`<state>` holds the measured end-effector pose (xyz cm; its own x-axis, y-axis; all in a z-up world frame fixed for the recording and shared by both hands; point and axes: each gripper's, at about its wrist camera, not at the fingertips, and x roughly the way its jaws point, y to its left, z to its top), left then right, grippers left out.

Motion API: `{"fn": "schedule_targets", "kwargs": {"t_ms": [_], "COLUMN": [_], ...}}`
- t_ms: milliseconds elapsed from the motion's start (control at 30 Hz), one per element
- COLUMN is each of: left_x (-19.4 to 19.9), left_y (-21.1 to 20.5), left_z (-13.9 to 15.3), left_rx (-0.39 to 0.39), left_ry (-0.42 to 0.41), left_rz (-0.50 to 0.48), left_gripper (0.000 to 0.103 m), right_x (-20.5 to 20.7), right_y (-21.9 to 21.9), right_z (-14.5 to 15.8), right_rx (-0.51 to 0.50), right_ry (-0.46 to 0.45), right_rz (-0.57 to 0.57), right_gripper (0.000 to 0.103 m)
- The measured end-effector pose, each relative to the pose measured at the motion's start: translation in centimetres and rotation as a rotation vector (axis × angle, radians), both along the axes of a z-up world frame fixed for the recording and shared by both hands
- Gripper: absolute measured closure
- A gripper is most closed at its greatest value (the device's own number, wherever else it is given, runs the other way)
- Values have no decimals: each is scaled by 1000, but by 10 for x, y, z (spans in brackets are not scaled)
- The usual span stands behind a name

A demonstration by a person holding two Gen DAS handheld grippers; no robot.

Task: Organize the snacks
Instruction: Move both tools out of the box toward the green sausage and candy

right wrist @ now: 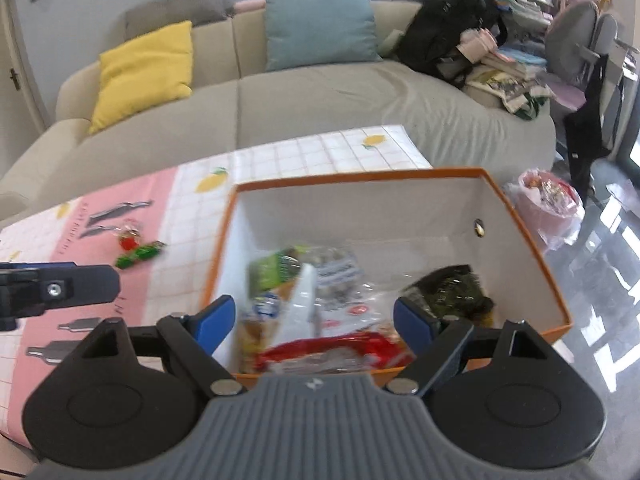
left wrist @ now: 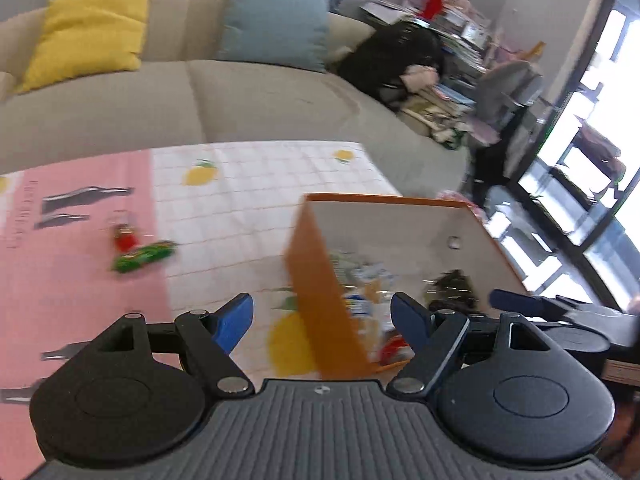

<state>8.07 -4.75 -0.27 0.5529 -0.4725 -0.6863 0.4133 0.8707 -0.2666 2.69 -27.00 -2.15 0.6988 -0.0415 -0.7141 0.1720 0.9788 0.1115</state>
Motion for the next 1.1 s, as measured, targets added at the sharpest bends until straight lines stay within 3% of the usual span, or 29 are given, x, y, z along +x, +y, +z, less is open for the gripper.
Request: {"fn": "schedule_targets", "kwargs": {"t_ms": [267,633,1100], "left_x": [-12,0,44], "left_y": [49,106,132], "left_z": [-11,-32,-58], "left_rx": [100,86,152], "left_ry": [-56,-26,-12], "left_rz": [114,257,231], "left_gripper": [11,11,12], "right_x": [-1,23,84], "right_y": [67,116,147], "right_z": [0,-14,-38], "right_rx": [-33,-60,-87], "right_ry": [-104,-121,-41], "right_rz": [122,258,326], "right_gripper": [19,21,21]}}
